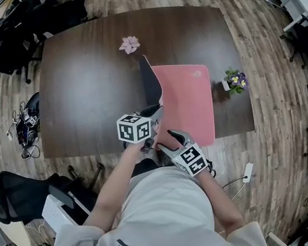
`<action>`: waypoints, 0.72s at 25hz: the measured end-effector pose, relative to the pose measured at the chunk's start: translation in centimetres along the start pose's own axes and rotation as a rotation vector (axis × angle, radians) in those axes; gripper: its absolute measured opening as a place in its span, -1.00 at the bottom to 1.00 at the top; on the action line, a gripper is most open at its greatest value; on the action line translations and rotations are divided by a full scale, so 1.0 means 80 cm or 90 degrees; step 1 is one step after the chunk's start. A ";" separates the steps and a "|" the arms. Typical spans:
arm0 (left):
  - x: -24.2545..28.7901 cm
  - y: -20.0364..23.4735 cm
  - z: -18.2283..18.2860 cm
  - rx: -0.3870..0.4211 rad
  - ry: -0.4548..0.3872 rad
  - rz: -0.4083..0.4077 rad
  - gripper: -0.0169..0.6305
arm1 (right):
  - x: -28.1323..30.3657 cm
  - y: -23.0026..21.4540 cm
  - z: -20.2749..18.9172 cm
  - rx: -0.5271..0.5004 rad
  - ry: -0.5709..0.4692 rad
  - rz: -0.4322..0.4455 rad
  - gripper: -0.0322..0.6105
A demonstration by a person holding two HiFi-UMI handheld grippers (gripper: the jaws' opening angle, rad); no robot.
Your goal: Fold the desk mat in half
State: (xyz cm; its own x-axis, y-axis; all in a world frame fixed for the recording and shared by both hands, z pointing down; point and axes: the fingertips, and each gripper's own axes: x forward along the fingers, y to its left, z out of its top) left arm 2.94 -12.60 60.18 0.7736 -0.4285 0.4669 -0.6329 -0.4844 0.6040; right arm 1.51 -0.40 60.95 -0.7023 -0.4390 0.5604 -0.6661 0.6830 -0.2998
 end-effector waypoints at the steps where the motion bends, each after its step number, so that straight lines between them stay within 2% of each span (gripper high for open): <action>1: 0.000 0.000 0.000 0.005 0.003 0.001 -0.76 | 0.008 -0.002 0.002 0.020 0.000 0.006 -0.10; 3: 0.000 0.004 -0.001 0.026 0.015 0.008 -0.76 | 0.022 -0.006 0.004 0.044 0.010 0.019 0.05; 5: -0.003 0.009 0.000 0.034 0.020 0.012 -0.76 | 0.029 -0.005 0.008 0.038 0.011 0.038 0.13; 7: -0.007 0.013 0.004 0.014 0.011 0.003 -0.76 | 0.029 -0.001 0.019 0.046 -0.012 0.067 0.12; 11: -0.012 0.021 0.007 -0.034 -0.008 -0.024 -0.75 | 0.027 -0.010 0.049 0.136 -0.091 0.095 0.13; 15: -0.011 0.017 0.003 -0.029 -0.010 -0.047 -0.75 | 0.046 -0.018 0.043 0.144 -0.065 0.100 0.10; 18: -0.012 0.017 0.002 -0.045 -0.017 -0.072 -0.75 | 0.054 -0.017 0.040 0.169 -0.061 0.119 0.03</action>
State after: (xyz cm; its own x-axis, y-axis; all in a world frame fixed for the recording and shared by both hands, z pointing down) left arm 1.35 -12.95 60.45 0.8377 -0.3951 0.3770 -0.5377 -0.4760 0.6959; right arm -1.41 -5.10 61.27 -0.8301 -0.3820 0.4062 -0.5575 0.5866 -0.5875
